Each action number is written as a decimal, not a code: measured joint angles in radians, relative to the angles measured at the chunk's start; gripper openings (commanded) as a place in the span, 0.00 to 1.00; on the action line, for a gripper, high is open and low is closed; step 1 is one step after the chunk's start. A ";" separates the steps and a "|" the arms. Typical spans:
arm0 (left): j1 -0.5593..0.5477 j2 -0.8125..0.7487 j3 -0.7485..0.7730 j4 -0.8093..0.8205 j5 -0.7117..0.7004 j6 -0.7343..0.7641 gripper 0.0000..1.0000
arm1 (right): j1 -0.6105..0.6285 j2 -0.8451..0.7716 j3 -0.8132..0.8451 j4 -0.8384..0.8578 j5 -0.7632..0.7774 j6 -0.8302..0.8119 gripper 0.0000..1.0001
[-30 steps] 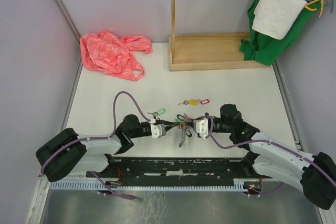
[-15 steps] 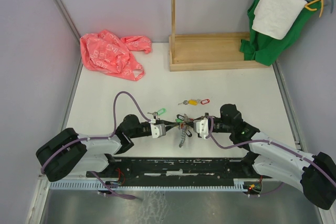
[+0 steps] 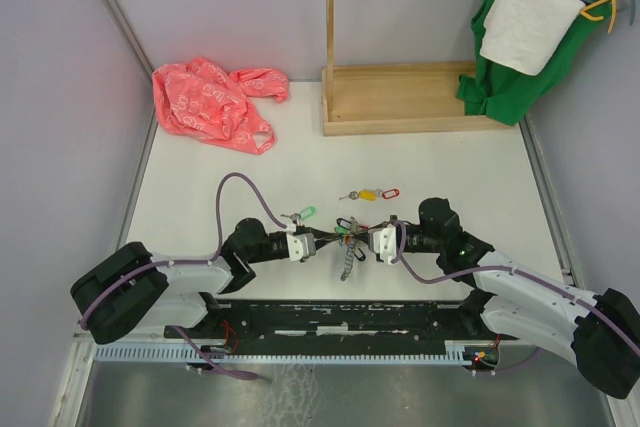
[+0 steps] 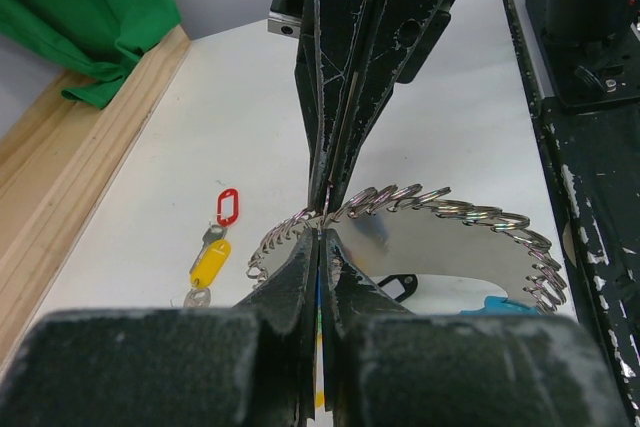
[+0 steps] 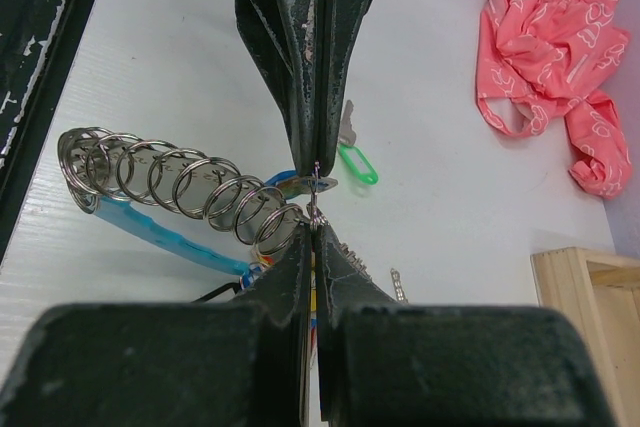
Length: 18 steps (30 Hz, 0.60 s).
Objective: Put the keys on the keyring
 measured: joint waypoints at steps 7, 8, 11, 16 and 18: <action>0.000 0.011 0.000 0.026 0.008 -0.016 0.03 | 0.000 0.005 0.000 0.000 0.000 0.012 0.01; 0.000 0.011 0.000 0.031 0.010 -0.018 0.03 | 0.000 0.006 0.000 0.002 0.000 0.014 0.01; 0.000 0.011 0.000 0.048 0.023 -0.028 0.03 | 0.000 0.011 0.000 0.010 -0.006 0.022 0.01; -0.006 0.013 0.001 0.061 0.032 -0.034 0.03 | 0.001 0.021 0.000 0.025 -0.032 0.030 0.01; -0.006 0.014 0.003 0.062 0.034 -0.034 0.03 | 0.001 0.022 0.000 0.027 -0.035 0.032 0.01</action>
